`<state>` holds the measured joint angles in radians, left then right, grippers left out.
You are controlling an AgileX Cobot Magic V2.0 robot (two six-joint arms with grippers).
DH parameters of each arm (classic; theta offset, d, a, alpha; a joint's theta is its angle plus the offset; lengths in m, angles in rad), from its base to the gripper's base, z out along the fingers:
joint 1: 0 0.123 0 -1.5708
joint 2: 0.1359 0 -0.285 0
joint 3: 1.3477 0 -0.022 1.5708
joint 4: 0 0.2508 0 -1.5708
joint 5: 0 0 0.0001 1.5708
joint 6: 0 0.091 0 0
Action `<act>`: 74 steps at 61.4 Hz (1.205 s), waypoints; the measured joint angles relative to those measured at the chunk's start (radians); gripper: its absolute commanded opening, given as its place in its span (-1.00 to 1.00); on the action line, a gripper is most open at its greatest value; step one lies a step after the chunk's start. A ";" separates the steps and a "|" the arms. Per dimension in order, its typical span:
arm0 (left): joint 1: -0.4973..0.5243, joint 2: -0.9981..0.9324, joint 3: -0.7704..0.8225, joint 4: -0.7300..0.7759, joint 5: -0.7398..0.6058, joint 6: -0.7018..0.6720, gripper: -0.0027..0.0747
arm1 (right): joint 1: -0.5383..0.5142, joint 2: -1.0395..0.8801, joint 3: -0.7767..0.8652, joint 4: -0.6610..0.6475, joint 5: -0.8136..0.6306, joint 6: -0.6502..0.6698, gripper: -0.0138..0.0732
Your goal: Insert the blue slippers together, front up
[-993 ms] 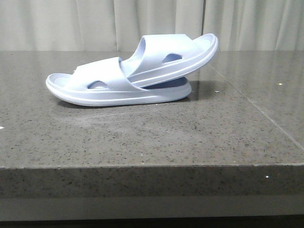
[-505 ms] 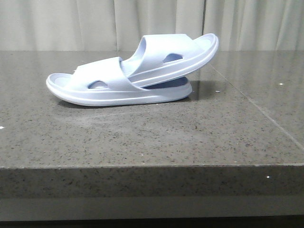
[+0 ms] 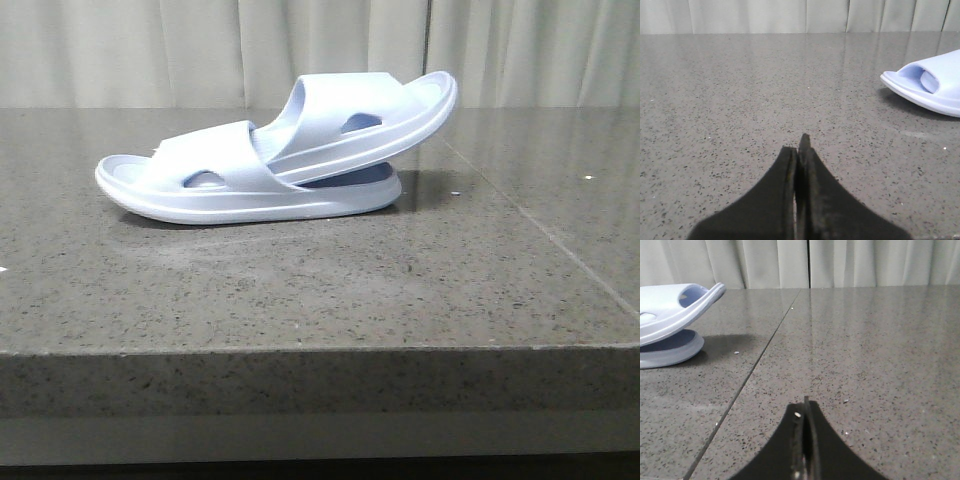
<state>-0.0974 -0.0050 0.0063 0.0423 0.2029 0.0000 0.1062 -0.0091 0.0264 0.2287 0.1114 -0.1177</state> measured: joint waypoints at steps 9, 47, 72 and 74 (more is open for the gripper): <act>0.000 0.000 0.000 0.000 0.000 0.000 -0.98 | -0.020 -0.001 0.001 -0.005 0.034 0.017 -0.82; 0.002 0.000 0.000 0.000 0.000 0.000 -0.98 | -0.034 -0.001 0.001 -0.012 0.058 0.031 -0.82; 0.002 0.000 0.000 0.000 0.000 0.000 -0.98 | -0.034 -0.001 0.001 -0.012 0.060 0.031 -0.82; 0.002 0.000 0.000 0.000 0.000 0.000 -0.98 | -0.034 -0.001 0.001 -0.012 0.060 0.031 -0.82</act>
<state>-0.0957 -0.0050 0.0063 0.0423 0.2029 0.0000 0.0721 -0.0096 0.0270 0.2167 0.1710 -0.0872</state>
